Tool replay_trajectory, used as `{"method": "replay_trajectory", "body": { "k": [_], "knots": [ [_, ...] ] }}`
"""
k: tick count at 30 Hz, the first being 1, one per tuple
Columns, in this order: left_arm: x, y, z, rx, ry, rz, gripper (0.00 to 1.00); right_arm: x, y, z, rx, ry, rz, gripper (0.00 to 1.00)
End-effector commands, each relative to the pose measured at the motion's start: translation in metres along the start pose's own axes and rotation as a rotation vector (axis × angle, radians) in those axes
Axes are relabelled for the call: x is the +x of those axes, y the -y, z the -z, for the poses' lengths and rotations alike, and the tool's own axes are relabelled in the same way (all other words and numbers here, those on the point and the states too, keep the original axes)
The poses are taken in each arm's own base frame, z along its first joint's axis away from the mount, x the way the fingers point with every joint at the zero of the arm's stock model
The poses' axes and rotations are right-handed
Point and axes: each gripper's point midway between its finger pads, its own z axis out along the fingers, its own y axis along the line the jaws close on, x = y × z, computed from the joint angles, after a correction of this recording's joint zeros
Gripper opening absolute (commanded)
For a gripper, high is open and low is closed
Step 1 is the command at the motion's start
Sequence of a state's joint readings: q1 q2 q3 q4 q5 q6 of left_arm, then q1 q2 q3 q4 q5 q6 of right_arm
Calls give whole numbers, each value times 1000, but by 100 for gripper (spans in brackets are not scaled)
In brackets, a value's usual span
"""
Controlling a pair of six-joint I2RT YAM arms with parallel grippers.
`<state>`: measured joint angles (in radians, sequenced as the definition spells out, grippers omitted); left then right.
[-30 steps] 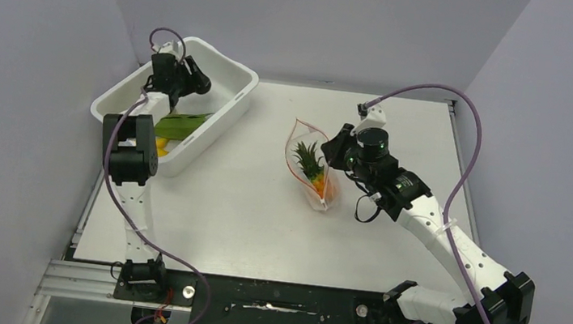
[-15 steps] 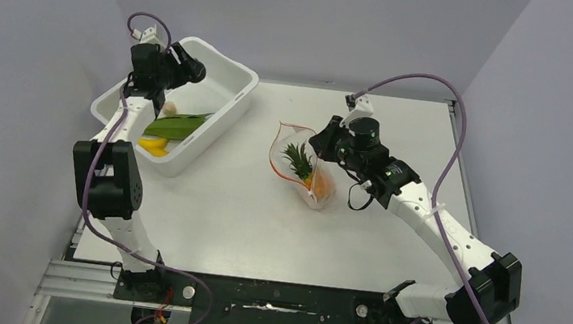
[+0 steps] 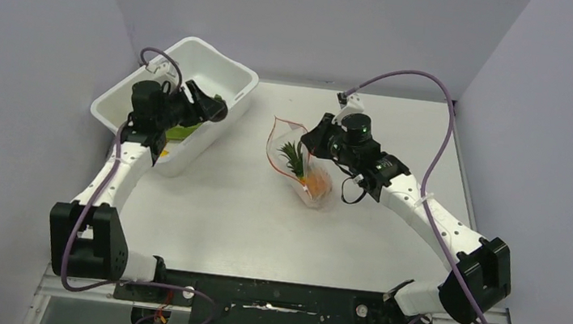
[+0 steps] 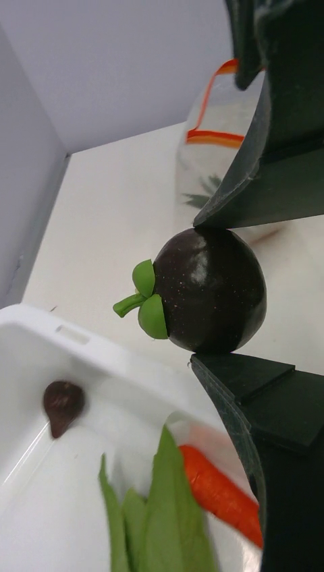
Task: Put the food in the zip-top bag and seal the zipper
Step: Pick up the fake fruit from the bin, then place the fake fruit in the zipper food storage bag.
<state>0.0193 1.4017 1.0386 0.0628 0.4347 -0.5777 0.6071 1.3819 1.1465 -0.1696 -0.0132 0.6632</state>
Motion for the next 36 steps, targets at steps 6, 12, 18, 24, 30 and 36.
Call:
{"method": "replay_trajectory", "body": {
  "k": [6, 12, 18, 24, 30, 36],
  "knots": [
    [44, 89, 43, 287, -53, -50, 39, -28, -20, 8, -94, 86, 7, 0],
    [50, 121, 59, 369, -74, -83, 39, -28, -26, 10, -134, 96, 0, 0],
    [59, 153, 71, 475, -90, -103, 39, -29, -34, 16, -176, 99, 17, 0],
    [65, 173, 75, 524, -104, -110, 39, -28, -36, 19, -200, 102, 17, 0],
    [87, 187, 73, 555, -149, -120, 39, -26, -38, 19, -210, 96, 17, 0],
    [105, 192, 68, 547, -186, -139, 42, -27, -40, 22, -219, 102, 9, 0]
  ]
}}
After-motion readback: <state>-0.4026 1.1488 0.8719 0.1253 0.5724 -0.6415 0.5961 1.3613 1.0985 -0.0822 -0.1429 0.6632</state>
